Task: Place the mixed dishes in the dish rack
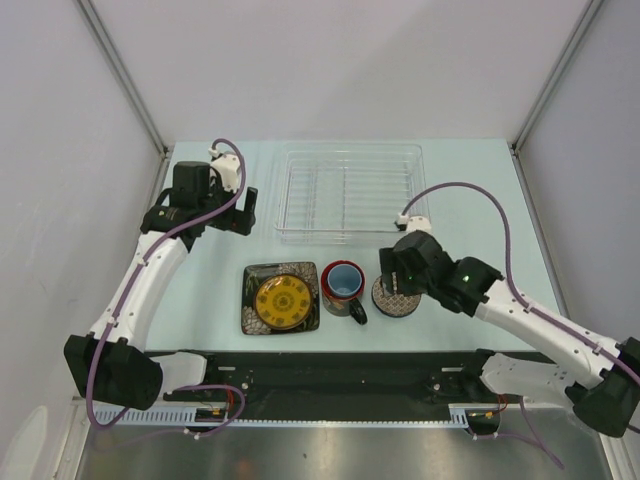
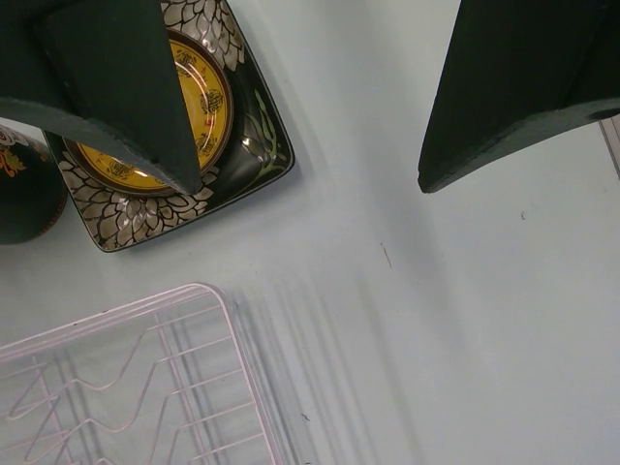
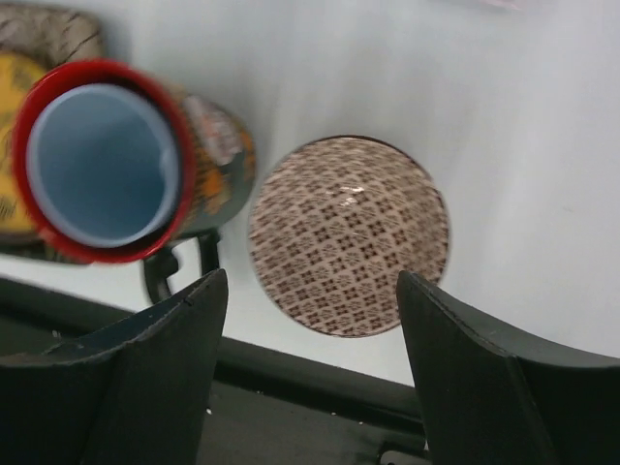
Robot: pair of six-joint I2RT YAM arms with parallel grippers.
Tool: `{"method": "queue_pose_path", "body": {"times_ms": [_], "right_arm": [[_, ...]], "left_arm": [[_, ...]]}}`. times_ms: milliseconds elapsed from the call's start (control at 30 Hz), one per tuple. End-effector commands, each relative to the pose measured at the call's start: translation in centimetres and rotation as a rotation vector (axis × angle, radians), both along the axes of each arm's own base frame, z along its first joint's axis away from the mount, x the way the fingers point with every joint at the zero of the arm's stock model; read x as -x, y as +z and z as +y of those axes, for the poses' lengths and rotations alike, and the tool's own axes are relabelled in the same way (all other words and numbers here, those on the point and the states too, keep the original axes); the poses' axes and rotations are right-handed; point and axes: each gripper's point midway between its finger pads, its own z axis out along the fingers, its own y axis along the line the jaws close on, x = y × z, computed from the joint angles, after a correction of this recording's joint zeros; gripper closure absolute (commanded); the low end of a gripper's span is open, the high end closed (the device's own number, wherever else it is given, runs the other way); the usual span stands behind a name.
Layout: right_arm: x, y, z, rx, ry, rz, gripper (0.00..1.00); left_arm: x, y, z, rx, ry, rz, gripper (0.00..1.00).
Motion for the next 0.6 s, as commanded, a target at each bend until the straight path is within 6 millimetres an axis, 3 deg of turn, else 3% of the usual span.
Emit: {"method": "queue_pose_path", "body": {"times_ms": [0,67,200,567], "right_arm": [[0.8,1.6,3.5,0.116,0.28,-0.112,0.26],[1.7,0.8,4.4,0.182,0.385,-0.085,0.3],[2.7,-1.9,4.9,0.326,0.462,-0.007,0.46],[3.0,-4.1,5.0,0.373,0.472,0.074,0.52]], "left_arm": [[-0.1,0.9,-0.1,-0.001,-0.014,-0.044,0.01],[-0.1,0.8,0.0,-0.005,-0.009,-0.046,0.0],[0.0,0.9,0.0,-0.005,-0.009,-0.046,0.0],[0.1,0.5,0.3,-0.014,0.0,-0.045,0.0]]}}
